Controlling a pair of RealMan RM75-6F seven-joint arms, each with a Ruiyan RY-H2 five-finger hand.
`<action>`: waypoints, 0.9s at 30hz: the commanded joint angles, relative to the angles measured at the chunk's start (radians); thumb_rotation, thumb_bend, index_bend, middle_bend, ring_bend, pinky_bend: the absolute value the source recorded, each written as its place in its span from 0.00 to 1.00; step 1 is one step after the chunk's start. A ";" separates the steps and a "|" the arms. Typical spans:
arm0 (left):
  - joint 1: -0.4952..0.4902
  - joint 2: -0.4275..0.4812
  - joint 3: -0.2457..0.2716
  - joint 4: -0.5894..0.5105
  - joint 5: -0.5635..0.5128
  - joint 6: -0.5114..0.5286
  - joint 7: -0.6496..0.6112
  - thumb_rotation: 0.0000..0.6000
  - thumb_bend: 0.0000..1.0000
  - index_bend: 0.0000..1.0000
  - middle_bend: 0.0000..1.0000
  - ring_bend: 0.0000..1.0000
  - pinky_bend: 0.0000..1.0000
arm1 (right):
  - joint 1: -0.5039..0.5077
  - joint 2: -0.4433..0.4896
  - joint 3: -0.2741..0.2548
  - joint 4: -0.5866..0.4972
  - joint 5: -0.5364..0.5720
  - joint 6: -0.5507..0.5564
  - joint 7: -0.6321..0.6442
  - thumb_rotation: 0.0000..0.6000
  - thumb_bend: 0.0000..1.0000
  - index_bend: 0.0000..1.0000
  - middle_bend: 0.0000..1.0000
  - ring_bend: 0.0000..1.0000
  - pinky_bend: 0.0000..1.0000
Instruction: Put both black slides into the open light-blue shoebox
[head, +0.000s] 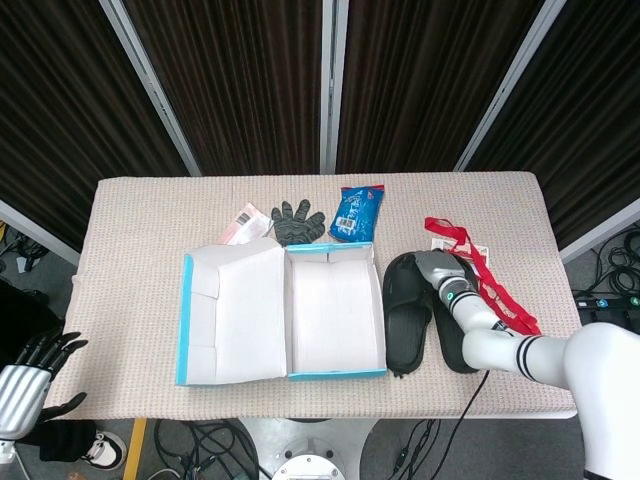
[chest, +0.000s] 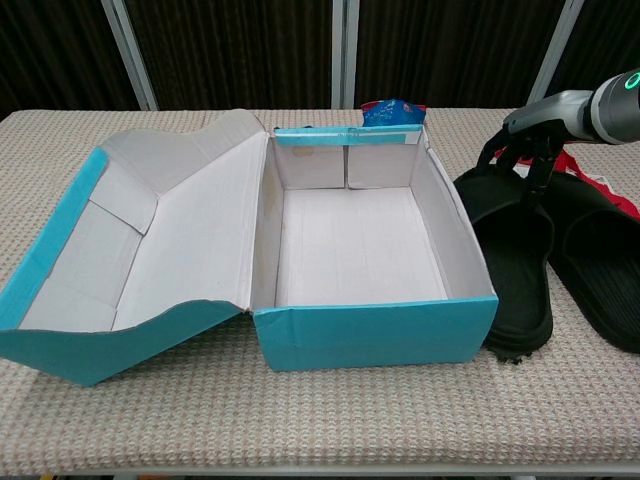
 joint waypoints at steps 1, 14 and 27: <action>0.000 0.000 0.000 0.000 0.000 0.000 0.000 1.00 0.14 0.22 0.17 0.09 0.15 | -0.038 0.054 0.031 -0.047 -0.050 0.043 -0.001 1.00 0.13 0.53 0.49 0.14 0.00; 0.000 0.000 0.000 0.000 0.000 0.000 0.000 1.00 0.14 0.22 0.17 0.09 0.15 | -0.272 0.456 0.200 -0.276 -0.449 0.115 0.232 1.00 0.13 0.56 0.51 0.16 0.00; 0.000 0.000 0.000 0.000 0.000 0.000 0.000 1.00 0.14 0.22 0.17 0.09 0.15 | -0.486 0.508 0.485 -0.309 -0.858 0.114 0.859 1.00 0.11 0.57 0.52 0.17 0.05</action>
